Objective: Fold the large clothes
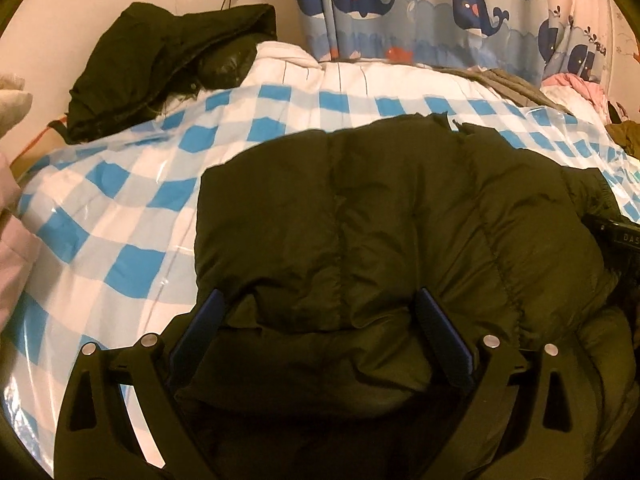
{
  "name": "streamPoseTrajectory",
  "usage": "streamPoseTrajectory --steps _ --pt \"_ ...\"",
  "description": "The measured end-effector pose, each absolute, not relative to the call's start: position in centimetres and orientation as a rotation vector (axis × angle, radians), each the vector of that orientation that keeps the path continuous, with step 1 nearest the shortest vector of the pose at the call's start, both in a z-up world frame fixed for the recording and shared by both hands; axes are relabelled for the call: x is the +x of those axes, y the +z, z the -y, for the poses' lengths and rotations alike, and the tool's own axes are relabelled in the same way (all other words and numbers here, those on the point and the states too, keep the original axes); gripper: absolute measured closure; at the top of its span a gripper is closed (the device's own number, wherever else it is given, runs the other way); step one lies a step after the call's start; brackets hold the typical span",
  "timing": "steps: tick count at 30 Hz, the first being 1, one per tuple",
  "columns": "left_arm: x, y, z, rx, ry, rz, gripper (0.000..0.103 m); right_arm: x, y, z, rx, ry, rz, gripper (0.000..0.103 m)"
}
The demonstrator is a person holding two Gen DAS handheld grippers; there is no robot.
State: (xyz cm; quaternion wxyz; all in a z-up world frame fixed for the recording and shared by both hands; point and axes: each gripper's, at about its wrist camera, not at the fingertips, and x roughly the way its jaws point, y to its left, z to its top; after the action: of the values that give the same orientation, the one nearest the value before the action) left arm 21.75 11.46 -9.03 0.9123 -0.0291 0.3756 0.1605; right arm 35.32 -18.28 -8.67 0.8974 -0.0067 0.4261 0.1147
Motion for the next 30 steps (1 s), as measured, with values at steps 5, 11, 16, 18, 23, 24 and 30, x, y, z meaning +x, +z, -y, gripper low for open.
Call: streamPoseTrajectory --steps 5,11,16,18,23,24,30 --pt "21.8 -9.7 -11.8 -0.078 0.320 -0.790 0.009 35.6 -9.1 18.7 0.012 0.221 -0.902 0.007" --pt "22.1 -10.6 -12.3 -0.104 0.303 -0.812 0.008 35.6 -9.4 19.0 0.040 0.210 -0.911 0.007" --pt "21.8 -9.6 -12.7 -0.117 0.285 -0.845 0.008 35.9 -7.8 22.5 0.254 0.202 -0.910 0.007" --pt "20.3 -7.2 -13.1 -0.106 0.284 -0.815 0.008 34.9 -5.7 25.3 0.377 0.214 -0.877 0.007" --pt "11.7 -3.2 -15.1 -0.152 0.229 -0.792 0.008 28.8 -2.1 31.6 0.518 0.320 -0.858 0.007" --pt "10.3 -3.2 -15.5 -0.155 0.225 -0.810 0.008 27.6 -2.1 32.6 0.517 0.334 -0.868 0.007" --pt "1.3 -6.4 -19.3 -0.383 0.130 -0.966 0.008 15.8 -8.5 38.9 0.625 0.422 -1.093 0.007"
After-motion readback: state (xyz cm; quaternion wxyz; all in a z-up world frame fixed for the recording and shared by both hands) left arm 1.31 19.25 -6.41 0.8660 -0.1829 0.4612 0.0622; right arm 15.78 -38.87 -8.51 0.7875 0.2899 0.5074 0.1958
